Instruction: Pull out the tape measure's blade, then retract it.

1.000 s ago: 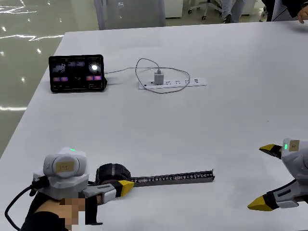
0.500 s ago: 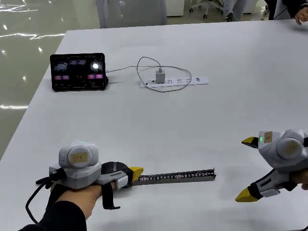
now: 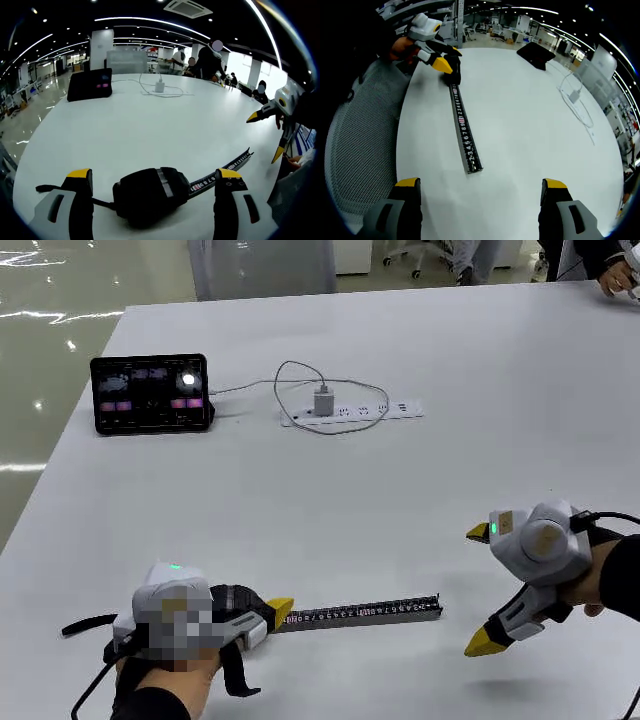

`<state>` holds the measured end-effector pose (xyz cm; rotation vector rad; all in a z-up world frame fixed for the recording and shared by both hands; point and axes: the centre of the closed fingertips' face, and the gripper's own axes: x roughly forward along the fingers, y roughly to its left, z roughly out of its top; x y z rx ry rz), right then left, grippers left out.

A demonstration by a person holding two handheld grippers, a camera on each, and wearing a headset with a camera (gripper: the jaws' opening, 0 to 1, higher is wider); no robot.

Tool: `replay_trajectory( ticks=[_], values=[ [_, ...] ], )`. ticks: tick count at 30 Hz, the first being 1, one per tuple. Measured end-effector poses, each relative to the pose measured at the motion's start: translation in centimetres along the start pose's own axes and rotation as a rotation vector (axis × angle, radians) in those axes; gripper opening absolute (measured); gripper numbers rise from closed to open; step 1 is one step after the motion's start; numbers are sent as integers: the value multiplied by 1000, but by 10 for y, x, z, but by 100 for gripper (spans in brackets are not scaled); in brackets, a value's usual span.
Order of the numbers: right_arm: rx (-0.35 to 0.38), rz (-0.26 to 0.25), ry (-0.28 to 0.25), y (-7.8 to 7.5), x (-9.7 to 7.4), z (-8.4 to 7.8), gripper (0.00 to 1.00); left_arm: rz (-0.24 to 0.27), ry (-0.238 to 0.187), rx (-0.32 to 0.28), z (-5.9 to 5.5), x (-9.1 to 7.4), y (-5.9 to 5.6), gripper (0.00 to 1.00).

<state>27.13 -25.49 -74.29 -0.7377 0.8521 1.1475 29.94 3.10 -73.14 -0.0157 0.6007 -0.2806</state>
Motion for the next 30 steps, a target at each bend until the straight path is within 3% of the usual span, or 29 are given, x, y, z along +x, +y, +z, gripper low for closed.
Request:
replay_trajectory(
  ticks=[3, 7, 13, 22, 30],
  values=[
    [-2, 9, 4, -1, 4, 2, 99, 5, -16, -16, -5, -1, -2, 99],
    [-8, 25, -3, -1, 9, 6, 97, 17, -71, -44, -2, -3, 0, 99],
    [-20, 37, -5, -3, 15, 10, 93, 50, -77, -41, -8, -1, 9, 99],
    [-69, 94, 16, 7, 24, 10, 74, 55, -137, -30, -4, 0, 10, 99],
    [-148, 134, 52, 11, 32, 11, 55, 40, -148, 10, -3, 1, 8, 99]
  ],
)
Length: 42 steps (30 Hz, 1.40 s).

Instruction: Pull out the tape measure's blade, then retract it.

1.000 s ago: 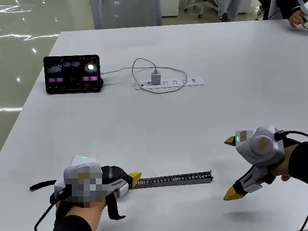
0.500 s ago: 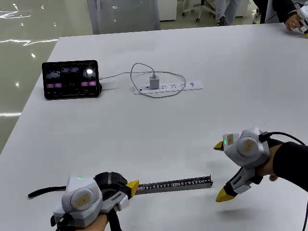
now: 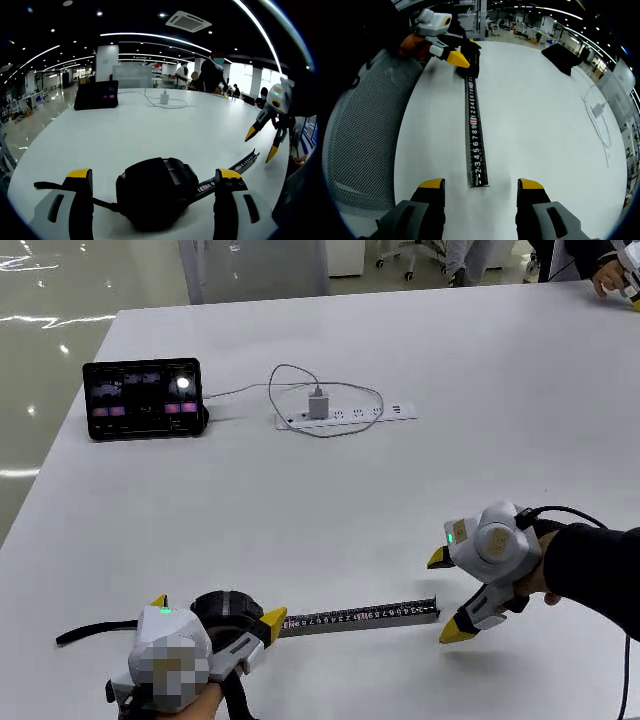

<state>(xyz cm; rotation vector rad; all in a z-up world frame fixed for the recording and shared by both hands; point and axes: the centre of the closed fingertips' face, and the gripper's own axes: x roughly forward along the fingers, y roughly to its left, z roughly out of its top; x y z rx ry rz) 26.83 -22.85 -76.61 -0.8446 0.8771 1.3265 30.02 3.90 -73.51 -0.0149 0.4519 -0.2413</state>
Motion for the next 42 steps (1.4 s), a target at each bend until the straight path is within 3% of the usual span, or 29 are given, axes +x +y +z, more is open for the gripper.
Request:
replay_trajectory(
  ticks=[8, 14, 32, 39, 41, 42],
  values=[
    [-73, 33, 49, 0, 6, -3, 32, -10, -3, 3, 1, 1, -2, 99],
    [-75, 45, 63, 1, 8, -5, 25, -13, -4, 0, 1, 1, -2, 99],
    [-62, 39, 77, 0, 12, -10, 12, 1, -1, -5, 0, 3, -1, 99],
    [-86, 42, 130, 2, 14, -9, 11, 5, 0, -7, 0, 4, -1, 94],
    [-66, 41, 142, 2, 14, -9, 10, 2, 6, -6, -2, 4, -2, 91],
    [-19, 40, 144, 2, 13, -10, 10, 1, 15, -4, -3, 4, -2, 88]
  ],
)
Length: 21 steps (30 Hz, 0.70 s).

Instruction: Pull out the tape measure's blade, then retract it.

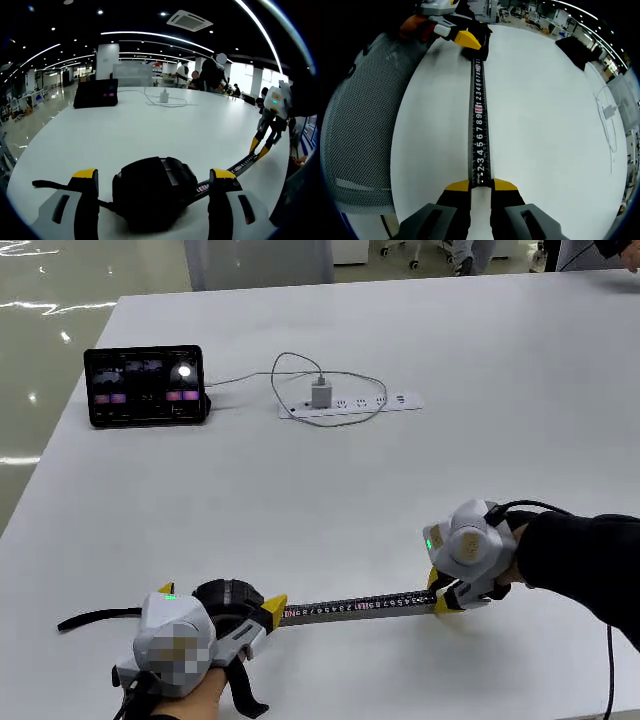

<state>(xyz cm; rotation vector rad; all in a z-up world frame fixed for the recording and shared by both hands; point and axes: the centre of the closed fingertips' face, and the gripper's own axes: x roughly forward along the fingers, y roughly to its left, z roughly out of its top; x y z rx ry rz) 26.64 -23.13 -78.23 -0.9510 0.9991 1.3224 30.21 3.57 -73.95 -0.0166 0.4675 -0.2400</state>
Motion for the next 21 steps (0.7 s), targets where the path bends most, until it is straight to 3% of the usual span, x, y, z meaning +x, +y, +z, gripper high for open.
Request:
replay_trajectory(
  ticks=[2, 7, 10, 11, 15, 21],
  values=[
    [4, 0, -3, -1, 0, 0, 10, -6, 15, -18, -3, 0, -1, 80],
    [75, -11, -6, -1, 0, 0, 10, -9, 20, -32, -3, 1, -2, 78],
    [84, -10, 13, -1, 1, 2, 10, -15, 63, -82, -8, 1, -4, 72],
    [75, -7, 22, -1, 2, 2, 10, -7, 54, -66, -6, 1, -3, 72],
    [67, 6, 47, -2, 2, 2, 10, 26, 83, -44, -10, -1, 4, 64],
    [80, 8, 27, -2, 2, 1, 10, 8, 92, -53, -11, -2, 4, 62]
  ],
)
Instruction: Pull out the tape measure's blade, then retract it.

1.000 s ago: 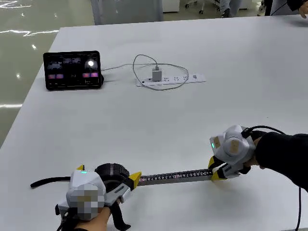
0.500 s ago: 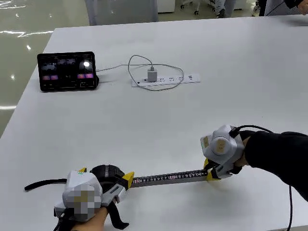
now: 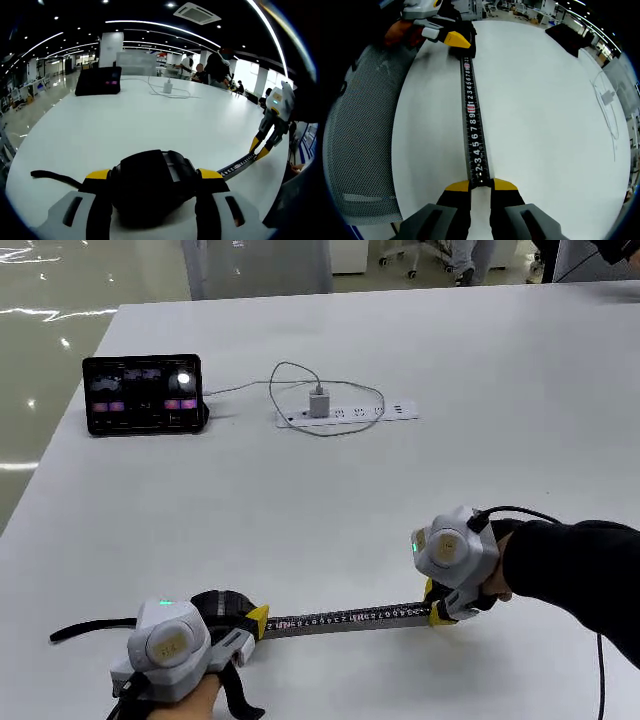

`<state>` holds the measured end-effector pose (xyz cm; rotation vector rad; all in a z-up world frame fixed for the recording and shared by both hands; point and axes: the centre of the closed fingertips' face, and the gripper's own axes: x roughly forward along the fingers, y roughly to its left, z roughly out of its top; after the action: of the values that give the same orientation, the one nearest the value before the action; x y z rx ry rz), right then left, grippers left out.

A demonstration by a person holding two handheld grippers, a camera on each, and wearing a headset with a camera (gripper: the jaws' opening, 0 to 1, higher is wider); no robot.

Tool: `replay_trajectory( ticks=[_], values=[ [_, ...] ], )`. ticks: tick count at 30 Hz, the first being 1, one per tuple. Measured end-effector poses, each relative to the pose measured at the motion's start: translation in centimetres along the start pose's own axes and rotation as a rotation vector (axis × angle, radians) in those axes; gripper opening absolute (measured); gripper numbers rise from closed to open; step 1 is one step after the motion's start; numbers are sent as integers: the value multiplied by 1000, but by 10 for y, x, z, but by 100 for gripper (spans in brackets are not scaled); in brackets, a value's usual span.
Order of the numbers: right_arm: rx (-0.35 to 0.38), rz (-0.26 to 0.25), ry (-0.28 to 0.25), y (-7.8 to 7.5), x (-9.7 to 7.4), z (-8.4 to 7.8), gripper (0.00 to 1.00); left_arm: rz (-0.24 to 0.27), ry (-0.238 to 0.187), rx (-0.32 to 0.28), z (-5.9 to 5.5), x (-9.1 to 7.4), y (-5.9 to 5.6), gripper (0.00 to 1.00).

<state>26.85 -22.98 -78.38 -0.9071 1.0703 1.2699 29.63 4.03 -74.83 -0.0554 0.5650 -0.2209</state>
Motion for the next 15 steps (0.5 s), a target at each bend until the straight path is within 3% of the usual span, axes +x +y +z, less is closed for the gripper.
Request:
replay_trajectory(
  ticks=[5, 7, 15],
  values=[
    [-26, 5, -5, 1, 0, 0, 10, -3, 10, 7, -1, 0, 0, 61],
    [3, 6, -7, 1, 0, 1, 10, -4, 12, 14, -1, 0, 0, 61],
    [-11, 7, -3, 1, 1, 2, 10, -7, 15, 15, -1, 0, -1, 61]
  ],
)
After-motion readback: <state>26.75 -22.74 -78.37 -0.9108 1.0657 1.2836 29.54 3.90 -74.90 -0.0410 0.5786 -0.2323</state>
